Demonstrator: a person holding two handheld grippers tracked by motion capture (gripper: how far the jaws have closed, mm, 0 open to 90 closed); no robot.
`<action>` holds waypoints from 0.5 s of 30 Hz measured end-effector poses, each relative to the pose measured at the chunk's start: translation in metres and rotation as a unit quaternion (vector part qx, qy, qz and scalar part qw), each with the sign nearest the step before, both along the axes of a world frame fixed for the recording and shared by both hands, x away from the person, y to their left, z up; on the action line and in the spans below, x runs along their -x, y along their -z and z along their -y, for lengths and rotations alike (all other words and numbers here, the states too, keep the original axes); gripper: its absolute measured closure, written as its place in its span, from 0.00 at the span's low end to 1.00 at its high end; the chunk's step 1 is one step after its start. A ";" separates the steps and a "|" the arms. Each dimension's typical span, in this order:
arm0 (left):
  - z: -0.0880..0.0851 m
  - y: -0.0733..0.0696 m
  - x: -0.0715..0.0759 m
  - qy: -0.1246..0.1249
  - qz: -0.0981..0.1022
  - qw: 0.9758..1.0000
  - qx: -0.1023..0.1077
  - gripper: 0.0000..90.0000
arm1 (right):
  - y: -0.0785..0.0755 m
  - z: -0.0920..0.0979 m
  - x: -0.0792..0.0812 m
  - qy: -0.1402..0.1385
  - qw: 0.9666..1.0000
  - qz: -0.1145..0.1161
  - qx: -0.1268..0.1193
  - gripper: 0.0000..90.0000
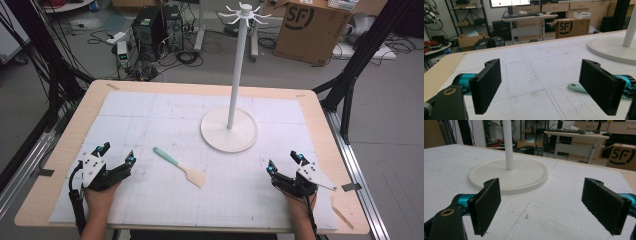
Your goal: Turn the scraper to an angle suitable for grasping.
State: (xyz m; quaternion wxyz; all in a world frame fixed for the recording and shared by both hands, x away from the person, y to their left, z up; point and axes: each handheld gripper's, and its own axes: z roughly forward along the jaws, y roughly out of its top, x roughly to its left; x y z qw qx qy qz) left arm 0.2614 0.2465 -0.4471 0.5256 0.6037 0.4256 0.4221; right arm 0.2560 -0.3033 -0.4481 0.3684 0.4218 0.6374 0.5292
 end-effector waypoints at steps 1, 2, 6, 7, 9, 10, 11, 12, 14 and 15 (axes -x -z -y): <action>0.000 0.000 0.000 0.000 0.000 1.000 0.000 0.21 | 0.000 0.000 0.000 0.000 1.000 0.000 0.000 0.17; 0.000 0.000 0.000 0.000 0.000 1.000 0.000 0.21 | 0.000 0.000 0.000 0.001 1.000 -0.001 0.000 0.17; 0.000 0.000 0.000 0.001 -0.003 1.000 0.003 0.25 | 0.000 0.000 0.000 0.001 1.000 -0.001 -0.001 0.17; 0.000 0.000 0.000 0.002 -0.003 1.000 0.004 0.25 | 0.000 0.000 0.000 0.001 1.000 -0.001 -0.001 0.17; 0.001 0.000 -0.001 0.003 -0.006 1.000 0.005 0.28 | 0.000 0.000 0.000 0.002 1.000 -0.001 -0.002 0.17; 0.001 -0.001 -0.001 0.004 -0.007 1.000 0.004 0.32 | 0.000 0.000 0.000 0.002 1.000 -0.001 -0.002 0.17; 0.001 -0.001 -0.001 0.006 -0.008 1.000 0.003 0.32 | 0.000 0.000 0.000 0.002 1.000 -0.001 -0.002 0.17; 0.001 -0.001 -0.001 0.007 -0.008 1.000 0.003 0.34 | 0.000 0.000 0.000 0.003 1.000 -0.002 -0.003 0.17; 0.002 -0.001 -0.001 0.010 -0.010 1.000 0.002 0.38 | 0.000 0.000 0.000 0.003 1.000 0.000 -0.001 0.17; 0.002 -0.001 0.000 0.012 -0.009 1.000 0.003 0.42 | 0.000 0.000 0.000 0.003 1.000 -0.002 -0.002 0.17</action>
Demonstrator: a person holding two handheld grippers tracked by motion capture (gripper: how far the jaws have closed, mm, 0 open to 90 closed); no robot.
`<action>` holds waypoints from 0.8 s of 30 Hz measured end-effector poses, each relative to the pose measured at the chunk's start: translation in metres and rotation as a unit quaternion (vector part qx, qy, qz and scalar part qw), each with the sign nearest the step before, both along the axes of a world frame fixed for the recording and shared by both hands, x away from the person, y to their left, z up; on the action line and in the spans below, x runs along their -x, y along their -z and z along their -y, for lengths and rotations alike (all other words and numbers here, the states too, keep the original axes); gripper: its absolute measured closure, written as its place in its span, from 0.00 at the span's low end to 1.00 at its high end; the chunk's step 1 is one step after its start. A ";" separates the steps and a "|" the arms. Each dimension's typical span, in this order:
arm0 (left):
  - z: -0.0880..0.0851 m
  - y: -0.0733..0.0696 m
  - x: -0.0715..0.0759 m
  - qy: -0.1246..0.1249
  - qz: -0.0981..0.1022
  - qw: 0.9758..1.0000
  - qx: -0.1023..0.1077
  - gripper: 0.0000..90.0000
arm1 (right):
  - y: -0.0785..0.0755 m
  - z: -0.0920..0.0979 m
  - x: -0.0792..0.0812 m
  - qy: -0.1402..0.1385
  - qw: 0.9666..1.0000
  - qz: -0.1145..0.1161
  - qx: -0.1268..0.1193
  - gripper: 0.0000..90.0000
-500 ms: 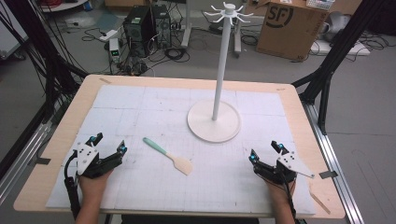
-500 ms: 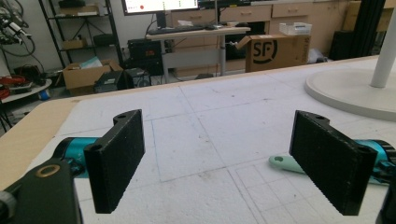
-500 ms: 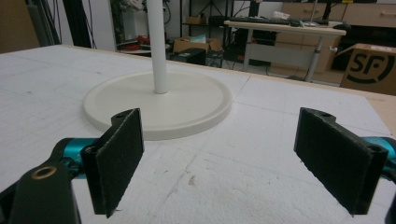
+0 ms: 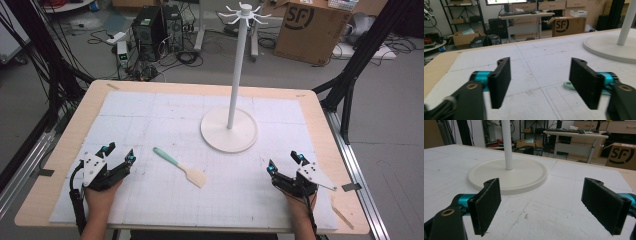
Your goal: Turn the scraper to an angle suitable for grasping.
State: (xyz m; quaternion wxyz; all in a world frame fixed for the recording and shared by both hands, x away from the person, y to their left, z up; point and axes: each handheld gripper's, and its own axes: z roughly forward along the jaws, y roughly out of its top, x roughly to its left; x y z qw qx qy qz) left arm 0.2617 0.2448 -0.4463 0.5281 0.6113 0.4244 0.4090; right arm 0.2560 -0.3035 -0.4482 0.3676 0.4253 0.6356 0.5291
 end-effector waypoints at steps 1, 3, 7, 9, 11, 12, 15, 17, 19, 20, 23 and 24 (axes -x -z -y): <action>0.000 0.000 0.000 0.000 0.000 1.000 -0.001 0.42 | 0.000 0.000 0.000 0.000 1.000 0.000 0.000 0.17; 0.000 0.000 0.000 0.003 -0.004 1.000 -0.003 0.49 | 0.000 0.000 0.000 0.001 1.000 0.001 0.002 0.17; 0.000 0.000 -0.001 0.014 -0.014 1.000 -0.007 0.65 | 0.000 0.000 0.000 0.000 1.000 0.000 0.001 0.17; 0.000 0.000 -0.001 0.021 -0.017 1.000 -0.008 0.75 | 0.000 0.000 0.000 0.001 1.000 0.001 0.003 0.17; 0.001 0.000 -0.001 0.027 -0.024 0.999 -0.012 0.84 | 0.000 0.000 0.000 0.001 1.000 0.000 0.000 0.17; 0.002 0.000 -0.001 0.031 -0.026 0.999 -0.013 0.87 | 0.000 0.000 0.000 0.001 1.000 -0.001 0.001 0.17; 0.003 0.000 -0.002 0.043 -0.035 0.998 -0.022 0.96 | 0.000 0.000 0.000 0.001 1.000 -0.001 0.001 0.17; 0.004 0.000 -0.003 0.048 -0.042 0.998 -0.025 0.99 | 0.000 0.000 0.000 0.003 1.000 0.002 0.003 0.17; 0.004 0.000 -0.003 0.056 -0.051 0.997 -0.028 1.00 | 0.000 0.000 0.000 0.003 1.000 0.001 0.002 0.17; 0.005 -0.001 -0.004 0.061 -0.056 0.996 -0.032 1.00 | 0.000 0.000 0.000 0.003 1.000 0.001 0.002 0.17; 0.009 -0.001 -0.006 0.060 -0.073 0.995 -0.035 1.00 | 0.000 0.001 0.000 0.004 1.000 0.003 0.003 0.17; 0.009 -0.002 -0.006 0.059 -0.074 0.995 -0.036 1.00 | 0.000 0.001 0.000 0.004 1.000 0.002 0.003 0.17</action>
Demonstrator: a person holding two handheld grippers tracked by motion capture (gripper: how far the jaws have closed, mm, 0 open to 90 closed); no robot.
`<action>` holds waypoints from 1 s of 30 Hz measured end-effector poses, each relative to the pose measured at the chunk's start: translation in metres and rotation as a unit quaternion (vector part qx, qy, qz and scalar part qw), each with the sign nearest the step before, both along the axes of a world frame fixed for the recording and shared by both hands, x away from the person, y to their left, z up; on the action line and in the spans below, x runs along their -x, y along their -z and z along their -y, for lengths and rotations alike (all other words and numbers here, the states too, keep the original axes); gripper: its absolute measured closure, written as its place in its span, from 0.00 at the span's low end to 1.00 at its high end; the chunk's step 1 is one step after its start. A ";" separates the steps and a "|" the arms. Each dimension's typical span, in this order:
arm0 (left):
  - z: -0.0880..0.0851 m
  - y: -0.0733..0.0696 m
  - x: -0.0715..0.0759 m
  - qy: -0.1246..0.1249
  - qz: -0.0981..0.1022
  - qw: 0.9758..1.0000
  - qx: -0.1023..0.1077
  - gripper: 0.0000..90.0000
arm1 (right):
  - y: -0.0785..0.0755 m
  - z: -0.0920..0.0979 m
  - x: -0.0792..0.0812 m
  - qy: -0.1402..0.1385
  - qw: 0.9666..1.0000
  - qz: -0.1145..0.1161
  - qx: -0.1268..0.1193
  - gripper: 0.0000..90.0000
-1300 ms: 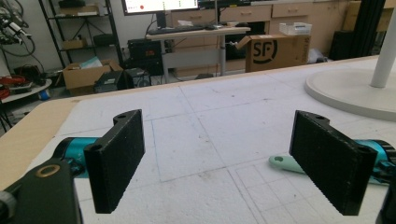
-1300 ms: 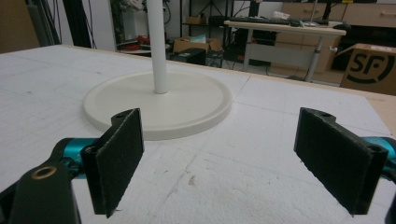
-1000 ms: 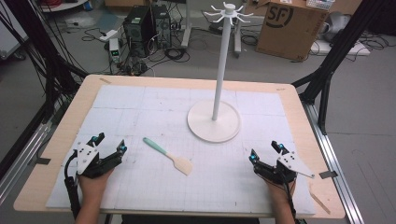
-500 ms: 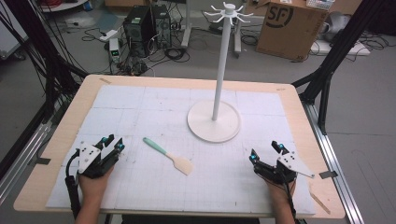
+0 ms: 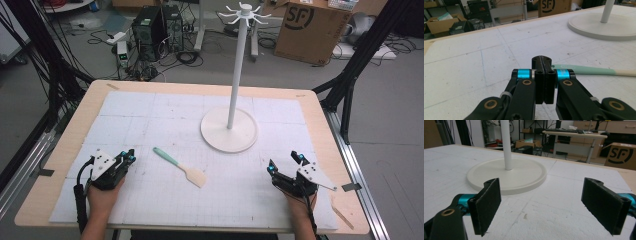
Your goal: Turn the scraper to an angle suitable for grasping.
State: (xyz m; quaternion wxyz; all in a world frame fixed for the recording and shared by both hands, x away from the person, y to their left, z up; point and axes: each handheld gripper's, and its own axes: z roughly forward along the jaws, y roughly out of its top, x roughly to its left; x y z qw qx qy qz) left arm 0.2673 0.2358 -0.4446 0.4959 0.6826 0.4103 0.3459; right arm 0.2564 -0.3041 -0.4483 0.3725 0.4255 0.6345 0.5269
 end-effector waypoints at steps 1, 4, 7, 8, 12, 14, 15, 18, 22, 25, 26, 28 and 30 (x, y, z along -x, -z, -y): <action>0.000 0.000 -0.001 0.003 -0.003 1.000 0.004 1.00 | 0.000 0.000 0.000 0.000 1.000 0.000 -0.001 0.17; 0.000 0.000 -0.003 0.012 -0.009 1.000 0.006 1.00 | 0.000 0.000 0.000 0.000 1.000 0.000 0.000 0.17; 0.003 0.001 -0.006 0.023 -0.023 0.999 -0.006 1.00 | 0.000 0.000 0.000 0.000 1.000 0.000 0.000 0.17; 0.006 0.001 -0.007 0.024 -0.027 0.999 -0.007 1.00 | 0.000 0.000 0.000 0.000 1.000 -0.001 -0.001 0.17; 0.014 -0.001 -0.015 0.038 -0.049 0.998 -0.007 1.00 | 0.000 -0.001 0.000 -0.001 1.000 -0.002 0.000 0.17; 0.018 -0.002 -0.020 0.047 -0.060 0.997 -0.006 1.00 | 0.000 -0.001 0.000 -0.001 1.000 -0.002 0.003 0.17; 0.020 -0.002 -0.023 0.050 -0.067 0.996 -0.005 1.00 | 0.000 -0.001 0.000 -0.001 1.000 -0.002 0.004 0.17; 0.026 -0.004 -0.028 0.065 -0.085 0.994 0.000 1.00 | 0.000 -0.001 0.000 0.000 1.000 -0.002 0.005 0.17; 0.034 -0.006 -0.036 0.073 -0.109 0.991 0.006 1.00 | 0.000 -0.001 0.000 0.000 1.000 -0.004 0.003 0.17; 0.040 -0.010 -0.045 0.075 -0.117 0.990 0.011 1.00 | 0.000 -0.001 0.000 0.000 1.000 -0.003 0.006 0.17; 0.042 -0.010 -0.047 0.076 -0.120 0.990 0.010 1.00 | 0.000 -0.001 0.000 0.000 1.000 -0.004 0.004 0.17; 0.046 -0.010 -0.053 0.080 -0.129 0.988 0.014 1.00 | 0.000 -0.001 0.000 0.000 1.000 -0.004 0.003 0.17; 0.051 -0.005 -0.061 0.076 -0.153 0.985 0.011 1.00 | 0.000 -0.002 0.000 -0.001 1.000 -0.005 0.003 0.17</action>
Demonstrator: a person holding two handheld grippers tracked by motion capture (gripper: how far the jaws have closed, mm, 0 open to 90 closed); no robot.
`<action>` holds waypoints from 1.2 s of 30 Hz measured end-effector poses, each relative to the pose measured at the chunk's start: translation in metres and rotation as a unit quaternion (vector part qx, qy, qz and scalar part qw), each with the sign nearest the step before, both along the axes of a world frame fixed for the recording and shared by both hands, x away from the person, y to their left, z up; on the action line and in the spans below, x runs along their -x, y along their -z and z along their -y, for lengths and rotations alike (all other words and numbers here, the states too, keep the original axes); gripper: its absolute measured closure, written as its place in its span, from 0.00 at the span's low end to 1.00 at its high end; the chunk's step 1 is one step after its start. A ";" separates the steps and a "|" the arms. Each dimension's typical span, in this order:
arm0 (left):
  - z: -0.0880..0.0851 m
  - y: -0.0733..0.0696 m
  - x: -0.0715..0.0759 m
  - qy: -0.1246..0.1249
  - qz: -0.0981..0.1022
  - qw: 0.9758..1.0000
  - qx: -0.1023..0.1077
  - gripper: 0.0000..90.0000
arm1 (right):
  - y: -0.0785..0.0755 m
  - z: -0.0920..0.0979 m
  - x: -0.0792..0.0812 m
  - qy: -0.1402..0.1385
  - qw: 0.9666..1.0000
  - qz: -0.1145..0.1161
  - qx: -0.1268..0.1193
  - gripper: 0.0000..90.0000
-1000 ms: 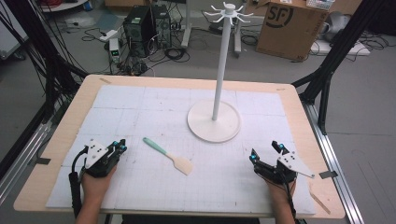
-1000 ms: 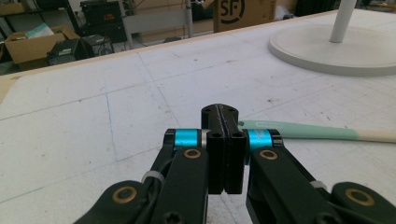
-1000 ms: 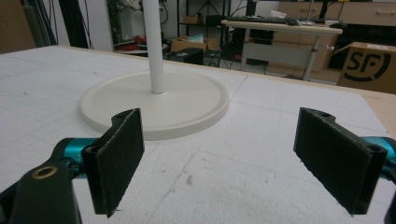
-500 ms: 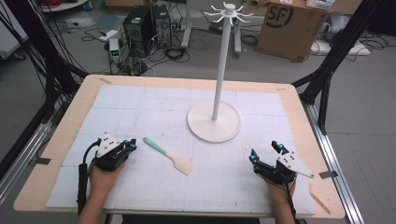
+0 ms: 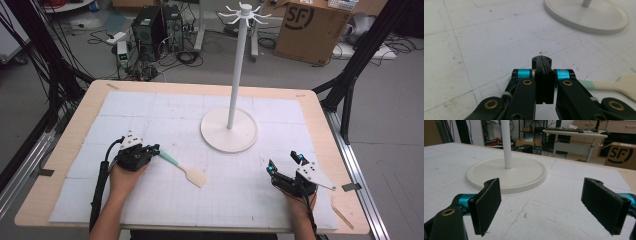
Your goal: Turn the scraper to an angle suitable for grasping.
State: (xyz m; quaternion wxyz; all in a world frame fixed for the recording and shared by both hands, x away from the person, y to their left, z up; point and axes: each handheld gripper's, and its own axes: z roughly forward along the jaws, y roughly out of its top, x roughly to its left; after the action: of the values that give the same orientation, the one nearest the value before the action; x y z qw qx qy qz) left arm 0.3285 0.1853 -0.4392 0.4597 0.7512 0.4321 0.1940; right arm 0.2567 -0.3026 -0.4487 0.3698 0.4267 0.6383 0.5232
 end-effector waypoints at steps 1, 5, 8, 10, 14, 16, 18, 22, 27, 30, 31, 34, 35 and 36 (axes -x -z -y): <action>0.000 0.000 0.000 0.000 0.000 1.000 0.000 1.00 | 0.000 0.000 0.000 -0.001 1.000 0.001 0.001 0.17; 0.007 0.001 -0.006 0.007 -0.006 1.000 -0.015 1.00 | 0.000 0.000 0.000 -0.001 1.000 0.001 0.001 0.17; 0.008 0.002 -0.012 0.005 -0.012 1.000 -0.009 1.00 | 0.000 0.000 0.000 -0.002 1.000 0.002 0.003 0.17; 0.007 0.004 -0.014 0.004 -0.017 1.000 -0.009 1.00 | 0.000 0.000 0.000 -0.002 1.000 0.000 0.003 0.17; 0.006 0.008 -0.018 0.000 -0.028 0.999 -0.018 1.00 | 0.000 0.000 0.000 -0.003 1.000 0.000 0.002 0.18; 0.005 0.008 -0.019 -0.001 -0.025 1.000 -0.019 1.00 | 0.000 0.000 0.000 -0.002 1.000 0.000 0.003 0.18; 0.005 0.008 -0.019 0.002 -0.026 0.999 -0.020 1.00 | 0.000 0.000 0.000 -0.002 1.000 0.000 0.003 0.18; 0.005 0.009 -0.022 -0.001 -0.027 0.999 -0.020 1.00 | 0.000 0.000 0.000 -0.002 1.000 0.000 0.004 0.18; 0.007 0.009 -0.024 0.006 -0.031 0.999 -0.026 1.00 | 0.000 0.000 0.000 -0.002 1.000 0.000 0.003 0.18; 0.011 0.007 -0.024 0.010 -0.033 0.999 -0.031 1.00 | 0.000 0.000 0.000 -0.003 1.000 0.000 0.003 0.18; 0.012 0.007 -0.024 0.011 -0.035 0.999 -0.029 1.00 | 0.000 0.000 0.000 -0.003 1.000 0.000 0.003 0.18; 0.012 0.007 -0.023 0.009 -0.041 0.998 -0.037 1.00 | 0.000 0.000 0.000 -0.003 1.000 -0.001 0.003 0.18; 0.012 0.007 -0.023 0.009 -0.041 0.998 -0.037 1.00 | 0.000 0.000 0.000 -0.003 1.000 0.000 0.002 0.18; 0.012 0.007 -0.023 0.009 -0.043 0.998 -0.039 1.00 | 0.000 0.000 0.000 -0.003 1.000 0.000 0.003 0.18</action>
State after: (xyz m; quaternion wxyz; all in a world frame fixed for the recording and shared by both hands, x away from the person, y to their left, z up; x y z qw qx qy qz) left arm 0.3511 0.1732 -0.4457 0.4127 0.7802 0.4366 0.1745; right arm 0.2569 -0.3025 -0.4488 0.3695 0.4240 0.6410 0.5223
